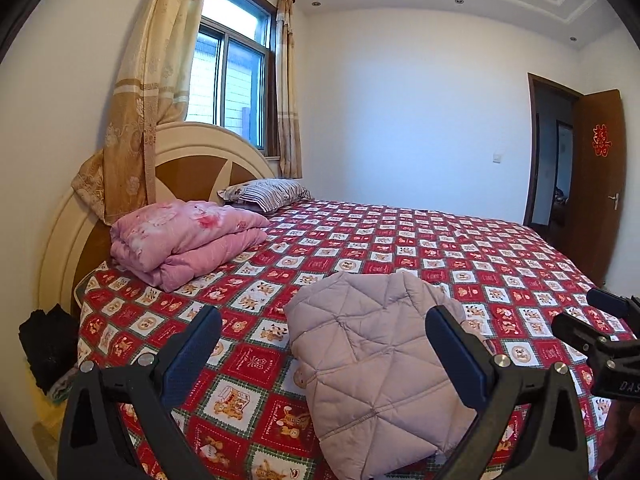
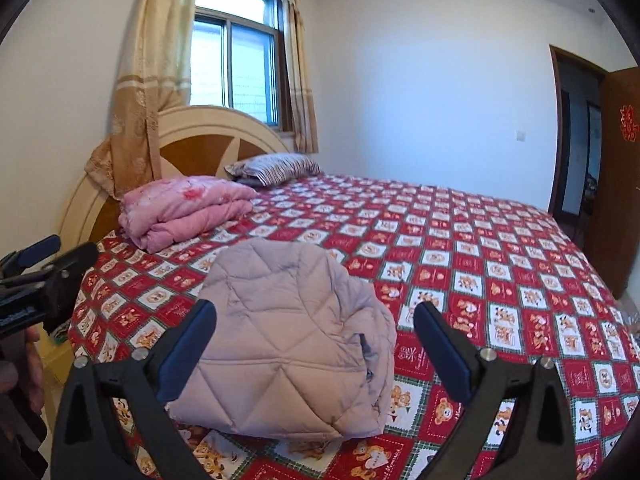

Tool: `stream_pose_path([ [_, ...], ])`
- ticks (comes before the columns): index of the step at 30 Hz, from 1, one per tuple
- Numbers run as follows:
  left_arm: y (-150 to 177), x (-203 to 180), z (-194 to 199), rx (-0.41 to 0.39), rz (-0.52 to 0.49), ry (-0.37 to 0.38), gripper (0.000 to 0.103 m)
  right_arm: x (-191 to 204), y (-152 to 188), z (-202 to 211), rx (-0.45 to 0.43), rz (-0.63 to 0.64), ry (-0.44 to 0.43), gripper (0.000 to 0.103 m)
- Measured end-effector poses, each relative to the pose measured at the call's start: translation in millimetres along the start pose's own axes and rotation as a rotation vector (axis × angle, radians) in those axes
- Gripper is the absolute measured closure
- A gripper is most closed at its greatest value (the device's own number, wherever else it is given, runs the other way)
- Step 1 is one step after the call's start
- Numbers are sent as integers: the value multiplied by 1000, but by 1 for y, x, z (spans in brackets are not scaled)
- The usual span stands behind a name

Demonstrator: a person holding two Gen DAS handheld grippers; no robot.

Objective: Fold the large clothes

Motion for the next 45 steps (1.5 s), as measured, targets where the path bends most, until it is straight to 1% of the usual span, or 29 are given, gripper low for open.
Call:
stream_pose_path([
  [4,1,2,4,3,14,6,1,3,-1,5,-5,7,0,2],
  [15,3,2,6,3,14,8,1,7,0,13,-17,5,-8,2],
  [21,7,-1,3,19,16,17,1,6,0,19,-16,-12,-17,2],
  [45,13,-2,0,36,14,28,1,8,-5,22,-32,-28,-22,1],
])
Point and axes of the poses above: each gripper's, at about its wrist camera, not at the fingertips, and z roughly against the way its jaws point, x to its left, y to its underside, the point moved 8 cm from there along -z, roughly the way its jaws point, and after that the axes turned 9 degrees about -x, right-handed, at the moved point
